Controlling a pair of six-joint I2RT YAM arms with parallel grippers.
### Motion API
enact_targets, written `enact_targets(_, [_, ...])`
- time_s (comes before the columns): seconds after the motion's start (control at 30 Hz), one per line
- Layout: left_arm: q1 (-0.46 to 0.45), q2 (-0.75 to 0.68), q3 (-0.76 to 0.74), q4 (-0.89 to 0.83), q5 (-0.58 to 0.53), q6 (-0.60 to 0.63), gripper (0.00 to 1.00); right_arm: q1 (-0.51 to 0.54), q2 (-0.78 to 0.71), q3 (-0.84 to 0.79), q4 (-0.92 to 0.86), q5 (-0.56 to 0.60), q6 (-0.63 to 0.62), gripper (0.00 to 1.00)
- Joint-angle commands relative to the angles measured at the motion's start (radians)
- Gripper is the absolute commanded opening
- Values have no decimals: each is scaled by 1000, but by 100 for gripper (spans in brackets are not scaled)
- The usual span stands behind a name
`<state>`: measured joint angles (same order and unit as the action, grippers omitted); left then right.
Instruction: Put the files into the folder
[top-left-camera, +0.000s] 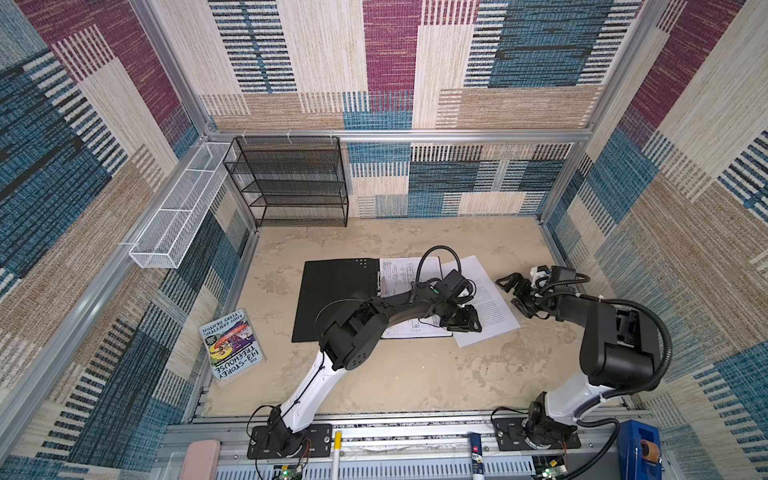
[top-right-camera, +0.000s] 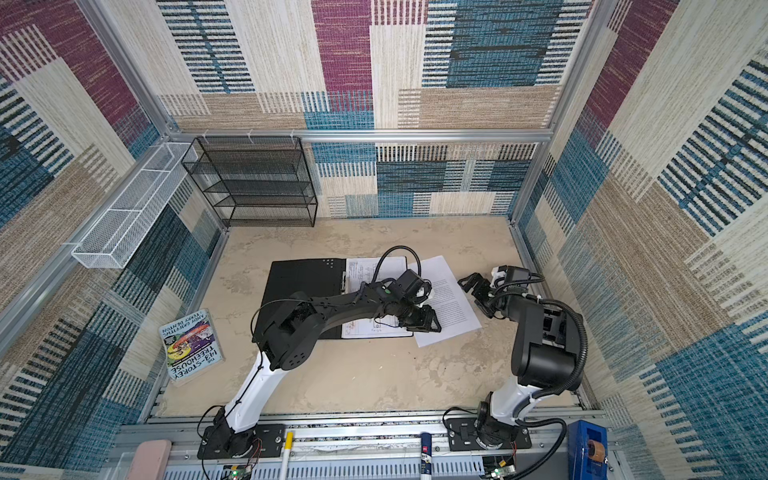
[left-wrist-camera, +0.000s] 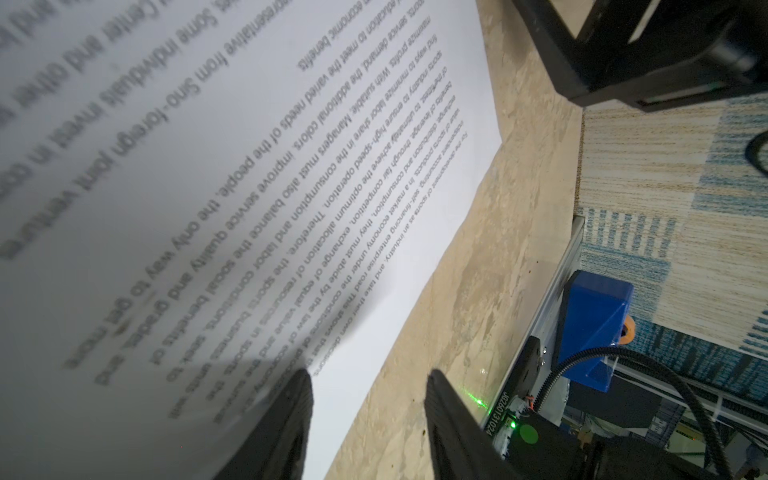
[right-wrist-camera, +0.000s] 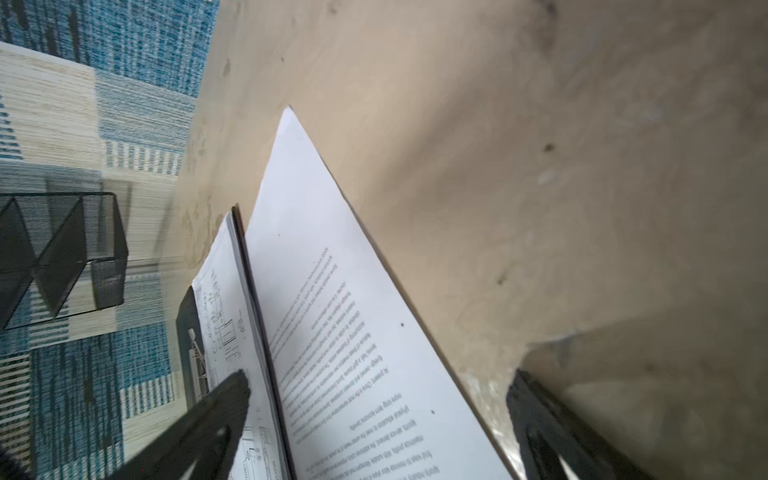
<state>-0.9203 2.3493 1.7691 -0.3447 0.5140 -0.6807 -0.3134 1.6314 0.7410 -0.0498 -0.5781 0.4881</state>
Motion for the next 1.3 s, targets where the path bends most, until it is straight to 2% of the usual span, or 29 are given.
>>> enact_targets(0.0, [9,25,-13,-212,-140,32,48,8,-17,-69,-186,151,-3,100])
enact_targets(0.3, [4,22,-8,-214,-118,38,50,11,-106,-166,-177,-22,6,100])
enact_targets(0.47, [6,8,-2,-253,-173,32,51,11,-178,-184,-205,-61,38,100])
enact_targets(0.6, [6,7,2,-252,-167,30,51,10,-202,-201,-220,-30,37,100])
enact_targets(0.83, [7,12,0,-262,-167,44,52,11,-157,-218,-126,-165,21,100])
enact_targets(1.27, [7,20,-21,-288,-181,87,51,13,44,-65,-37,-229,8,100])
